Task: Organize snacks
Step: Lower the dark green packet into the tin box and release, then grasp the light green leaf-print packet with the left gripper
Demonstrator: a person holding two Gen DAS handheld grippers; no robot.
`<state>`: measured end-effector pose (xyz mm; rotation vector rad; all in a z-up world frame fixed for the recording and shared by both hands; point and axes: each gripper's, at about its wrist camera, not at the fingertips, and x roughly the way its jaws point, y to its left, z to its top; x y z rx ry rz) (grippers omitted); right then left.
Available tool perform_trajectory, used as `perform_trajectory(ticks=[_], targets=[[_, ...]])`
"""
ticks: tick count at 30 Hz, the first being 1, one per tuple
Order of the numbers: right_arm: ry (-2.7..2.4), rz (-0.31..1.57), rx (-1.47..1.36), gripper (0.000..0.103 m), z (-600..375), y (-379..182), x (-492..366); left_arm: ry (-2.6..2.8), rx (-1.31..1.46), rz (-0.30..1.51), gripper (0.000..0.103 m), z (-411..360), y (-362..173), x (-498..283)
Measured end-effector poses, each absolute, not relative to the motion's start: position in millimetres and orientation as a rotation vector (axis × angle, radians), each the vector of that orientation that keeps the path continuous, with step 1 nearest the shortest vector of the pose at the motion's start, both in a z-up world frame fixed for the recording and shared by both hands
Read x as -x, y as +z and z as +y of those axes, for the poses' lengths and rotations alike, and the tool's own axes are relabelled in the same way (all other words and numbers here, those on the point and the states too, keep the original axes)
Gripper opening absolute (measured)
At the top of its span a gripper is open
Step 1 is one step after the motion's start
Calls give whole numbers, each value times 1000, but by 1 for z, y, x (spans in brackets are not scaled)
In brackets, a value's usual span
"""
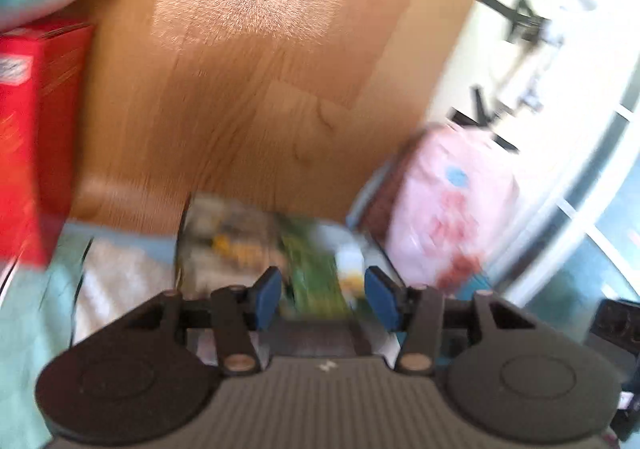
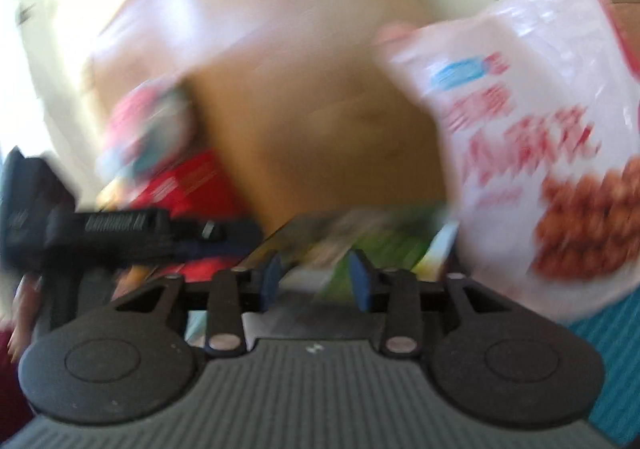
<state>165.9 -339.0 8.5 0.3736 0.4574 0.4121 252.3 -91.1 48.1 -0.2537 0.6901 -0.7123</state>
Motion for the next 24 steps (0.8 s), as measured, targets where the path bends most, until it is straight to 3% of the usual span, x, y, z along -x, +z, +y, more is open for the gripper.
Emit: perform_trajectory(ticks=[8, 13, 16, 20, 24], targets=[[753, 601, -102, 47, -248, -7, -42, -608, 222, 866, 51, -3, -2, -139], [734, 634, 7, 47, -212, -21, -14, -564, 320, 887, 54, 33, -22, -99], [617, 595, 21, 48, -220, -19, -5, -580, 372, 878, 54, 30, -23, -92], [456, 545, 17, 66, -240, -22, 3, -664, 351, 869, 54, 5, -16, -94], [358, 582, 4, 66, -255, -31, 7, -712, 278, 850, 55, -39, -14, -105]])
